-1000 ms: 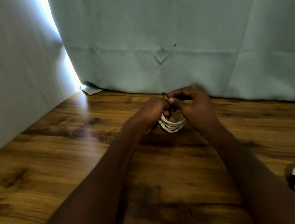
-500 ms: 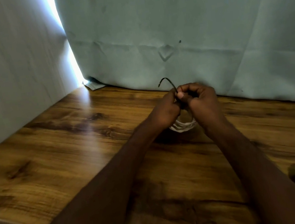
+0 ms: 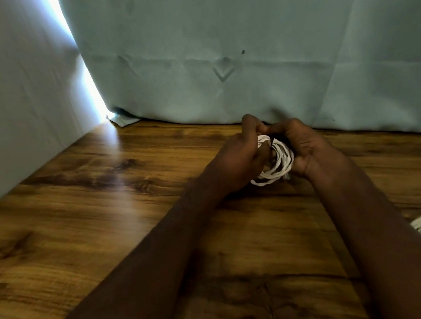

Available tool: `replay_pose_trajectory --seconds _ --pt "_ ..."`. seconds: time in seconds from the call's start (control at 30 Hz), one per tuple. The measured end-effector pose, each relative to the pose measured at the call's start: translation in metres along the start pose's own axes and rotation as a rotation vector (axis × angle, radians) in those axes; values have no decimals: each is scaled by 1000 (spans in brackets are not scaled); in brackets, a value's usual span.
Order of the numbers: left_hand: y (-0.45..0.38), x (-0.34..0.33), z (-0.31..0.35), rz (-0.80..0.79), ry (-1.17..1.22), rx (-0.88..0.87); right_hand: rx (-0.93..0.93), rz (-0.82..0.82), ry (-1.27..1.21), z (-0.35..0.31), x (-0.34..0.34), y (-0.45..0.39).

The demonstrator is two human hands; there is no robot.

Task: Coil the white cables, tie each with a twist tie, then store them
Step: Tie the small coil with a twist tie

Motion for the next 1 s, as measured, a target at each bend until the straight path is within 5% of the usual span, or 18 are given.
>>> replay_pose_trajectory --seconds 0.3,0.37,0.5,0.67,1.0 --pt "-4 3 -5 88 -71 -107 -51 24 -57 6 2 -5" --pt "-5 4 -18 141 -68 -37 54 124 107 3 4 -11" --pt "-10 11 -50 212 -32 207 546 294 564 -14 -2 -5" --pt "-9 17 -64 228 319 471 835 222 976 -7 -12 -6" --pt "-6 11 -67 113 1062 729 960 181 1202 -2 -19 -5"
Point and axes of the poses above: each hand's wrist, its own y-axis away from the middle knuckle, its own x-axis out of the back of the hand, z = x × y, the point moved 5 cm from there along -y, towards the middle knuckle
